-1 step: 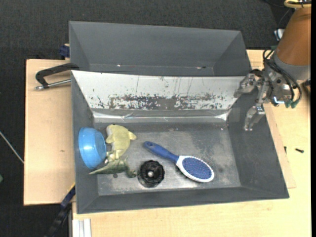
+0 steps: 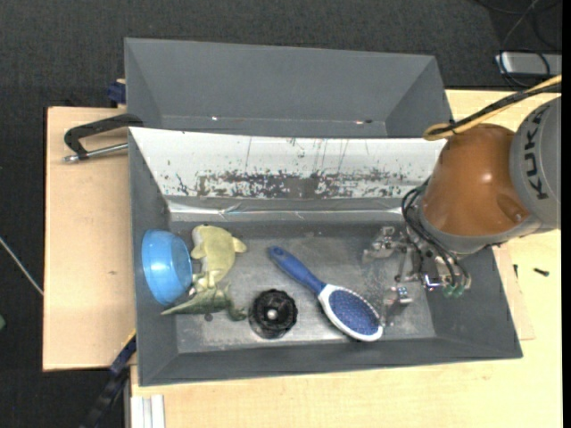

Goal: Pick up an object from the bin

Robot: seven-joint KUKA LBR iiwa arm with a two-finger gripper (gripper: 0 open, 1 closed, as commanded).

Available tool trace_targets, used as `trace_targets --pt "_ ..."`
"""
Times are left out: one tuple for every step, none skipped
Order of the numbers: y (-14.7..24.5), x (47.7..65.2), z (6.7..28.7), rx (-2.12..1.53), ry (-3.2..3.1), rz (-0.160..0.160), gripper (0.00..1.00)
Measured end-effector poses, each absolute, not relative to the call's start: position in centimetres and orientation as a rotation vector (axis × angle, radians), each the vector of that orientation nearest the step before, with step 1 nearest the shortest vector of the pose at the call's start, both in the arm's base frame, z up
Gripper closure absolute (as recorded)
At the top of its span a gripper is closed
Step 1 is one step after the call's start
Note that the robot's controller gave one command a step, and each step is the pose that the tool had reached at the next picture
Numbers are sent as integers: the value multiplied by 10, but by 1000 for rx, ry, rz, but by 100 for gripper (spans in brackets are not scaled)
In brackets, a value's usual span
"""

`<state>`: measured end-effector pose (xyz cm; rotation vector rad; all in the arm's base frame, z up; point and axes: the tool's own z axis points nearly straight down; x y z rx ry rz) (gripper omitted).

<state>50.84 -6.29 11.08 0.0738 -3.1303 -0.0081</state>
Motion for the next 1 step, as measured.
trace_targets --pt "-15 505 91 -142 -3136 2 0"
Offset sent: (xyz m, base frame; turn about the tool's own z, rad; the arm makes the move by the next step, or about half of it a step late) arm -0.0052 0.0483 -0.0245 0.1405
